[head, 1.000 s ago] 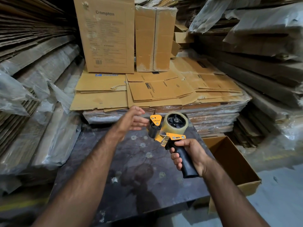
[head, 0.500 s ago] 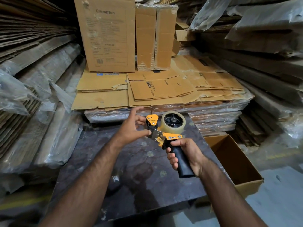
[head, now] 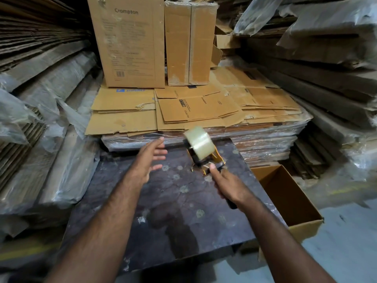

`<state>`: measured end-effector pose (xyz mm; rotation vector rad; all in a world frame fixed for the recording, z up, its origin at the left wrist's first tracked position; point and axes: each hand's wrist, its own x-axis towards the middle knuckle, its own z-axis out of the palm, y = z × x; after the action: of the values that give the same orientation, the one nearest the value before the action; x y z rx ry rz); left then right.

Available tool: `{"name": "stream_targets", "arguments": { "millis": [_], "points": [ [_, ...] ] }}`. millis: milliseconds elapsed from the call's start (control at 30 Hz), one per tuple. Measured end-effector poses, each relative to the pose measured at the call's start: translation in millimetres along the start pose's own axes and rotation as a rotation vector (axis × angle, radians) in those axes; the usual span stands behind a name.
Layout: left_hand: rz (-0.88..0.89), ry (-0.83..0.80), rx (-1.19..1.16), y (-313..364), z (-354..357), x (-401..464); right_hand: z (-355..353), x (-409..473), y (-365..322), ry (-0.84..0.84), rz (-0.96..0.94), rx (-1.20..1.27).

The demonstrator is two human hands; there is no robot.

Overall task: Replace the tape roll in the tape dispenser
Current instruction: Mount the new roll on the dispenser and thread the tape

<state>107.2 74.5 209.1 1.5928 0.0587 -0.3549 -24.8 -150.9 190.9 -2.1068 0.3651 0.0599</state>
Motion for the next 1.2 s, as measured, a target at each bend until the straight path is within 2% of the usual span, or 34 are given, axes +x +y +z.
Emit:
{"name": "stream_targets", "arguments": {
  "millis": [67,133,233,300,533,667,800,933,1033,1100,1200],
  "points": [
    [-0.107,-0.092,-0.005,-3.5,2.8,-2.7,7.4,3.2,14.2,0.152,-0.125,-0.357],
    [-0.179,-0.169,0.002,-6.2,7.2,-6.8,14.2,2.9,26.5,0.206,-0.163,-0.552],
    [-0.17,-0.213,0.211,-15.4,15.8,-14.4,27.4,-0.2,36.7,0.222,-0.188,-0.769],
    [-0.141,-0.156,0.279,-25.2,23.4,-19.3,34.8,-2.0,38.6,0.237,-0.208,-0.789],
    [0.013,0.047,0.154,-49.1,29.0,-22.8,48.1,-2.9,41.6,0.244,-0.259,-0.772],
    [-0.049,0.071,0.143,-54.1,28.1,-21.6,49.3,-4.1,40.7,0.326,-0.294,-0.776],
    [-0.2,0.015,0.104,-45.4,26.9,-22.9,45.1,-3.6,34.3,0.315,-0.197,-0.739],
    [-0.277,-0.028,-0.008,-29.9,15.1,-23.9,36.1,0.1,30.9,0.22,-0.015,-0.515],
    [-0.297,-0.005,0.038,-31.9,11.0,-23.3,34.2,4.5,28.2,0.09,0.124,-0.105],
    [-0.346,-0.015,0.082,-40.4,9.2,-24.6,33.0,7.8,27.6,-0.02,0.293,0.205],
    [-0.484,-0.09,0.156,-57.9,6.9,-27.2,29.1,6.8,29.3,-0.254,0.444,0.486]
  ]
}}
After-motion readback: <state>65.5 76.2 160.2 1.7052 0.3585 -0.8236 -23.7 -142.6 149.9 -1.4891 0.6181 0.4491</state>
